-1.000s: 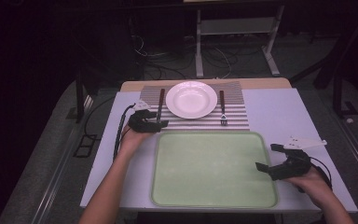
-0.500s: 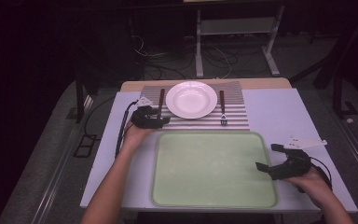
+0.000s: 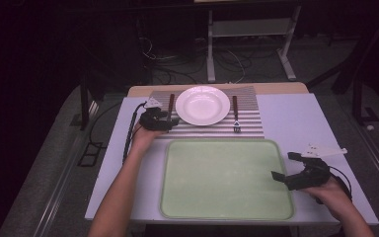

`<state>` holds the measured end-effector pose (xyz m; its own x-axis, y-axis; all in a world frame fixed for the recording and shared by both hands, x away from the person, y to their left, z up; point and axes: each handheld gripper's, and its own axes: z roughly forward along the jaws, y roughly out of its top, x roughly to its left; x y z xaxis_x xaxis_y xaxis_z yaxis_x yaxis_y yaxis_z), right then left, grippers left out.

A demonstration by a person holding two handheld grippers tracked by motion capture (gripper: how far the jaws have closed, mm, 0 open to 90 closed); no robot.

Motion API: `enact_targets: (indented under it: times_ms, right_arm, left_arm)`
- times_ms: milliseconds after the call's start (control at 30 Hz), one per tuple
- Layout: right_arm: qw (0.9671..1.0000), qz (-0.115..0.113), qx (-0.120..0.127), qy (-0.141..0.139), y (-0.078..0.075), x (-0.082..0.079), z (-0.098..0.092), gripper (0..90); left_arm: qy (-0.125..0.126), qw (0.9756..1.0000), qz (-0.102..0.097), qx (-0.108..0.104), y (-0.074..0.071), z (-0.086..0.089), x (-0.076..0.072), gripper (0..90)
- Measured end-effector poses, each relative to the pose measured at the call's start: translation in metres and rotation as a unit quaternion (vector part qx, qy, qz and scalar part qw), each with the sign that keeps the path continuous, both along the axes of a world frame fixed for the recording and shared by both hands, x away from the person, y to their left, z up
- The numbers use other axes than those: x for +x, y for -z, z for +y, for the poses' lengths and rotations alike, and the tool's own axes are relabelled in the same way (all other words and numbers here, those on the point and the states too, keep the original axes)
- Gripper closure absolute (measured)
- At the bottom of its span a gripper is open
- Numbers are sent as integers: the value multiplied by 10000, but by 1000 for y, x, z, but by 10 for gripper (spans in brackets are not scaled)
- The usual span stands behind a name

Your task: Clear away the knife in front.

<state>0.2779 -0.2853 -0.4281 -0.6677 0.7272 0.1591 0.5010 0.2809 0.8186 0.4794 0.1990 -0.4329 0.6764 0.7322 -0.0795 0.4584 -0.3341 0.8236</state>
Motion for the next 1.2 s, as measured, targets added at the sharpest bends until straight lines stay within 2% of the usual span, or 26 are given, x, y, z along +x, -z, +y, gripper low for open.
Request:
enact_targets:
  times_ms: [167, 200, 267, 367, 500, 567, 700, 767, 933, 1200]
  right_arm:
    - [10000, 7, -25, -24, 1, 1, 1, 0]
    - [10000, 24, -32, -37, 1, 1, 1, 0]
    - [10000, 28, -28, -40, 2, 1, 1, 0]
    - [10000, 36, -45, -56, 2, 1, 1, 0]
    - [9999, 38, -58, -75, 2, 1, 2, 0]
    - [9999, 37, -57, -79, 2, 1, 2, 0]
    - [9999, 35, -56, -88, 2, 1, 2, 0]
    - [9999, 34, -46, -84, 2, 1, 1, 0]
    - [9999, 47, -50, -92, 2, 2, 2, 0]
    - [10000, 38, -34, -80, 2, 1, 1, 0]
  left_arm:
    - [-93, 10000, 16, 25, 2, 1, 8, 423]
    - [-101, 9999, 20, 68, 3, 2, 10, 469]
    - [-160, 9998, 58, 51, 3, 1, 14, 478]
    - [-225, 9996, 86, 109, 4, 0, 20, 551]
    - [-331, 9993, 96, 151, 7, -1, 23, 697]
    - [-346, 9991, 170, 174, 10, 0, 24, 777]
    - [-372, 9986, 324, 209, 16, 0, 26, 880]
    - [-343, 9986, 366, 139, 18, 0, 27, 894]
    - [-302, 9984, 382, 292, 20, -5, 27, 895]
    - [-332, 9979, 441, 338, 23, -6, 28, 895]
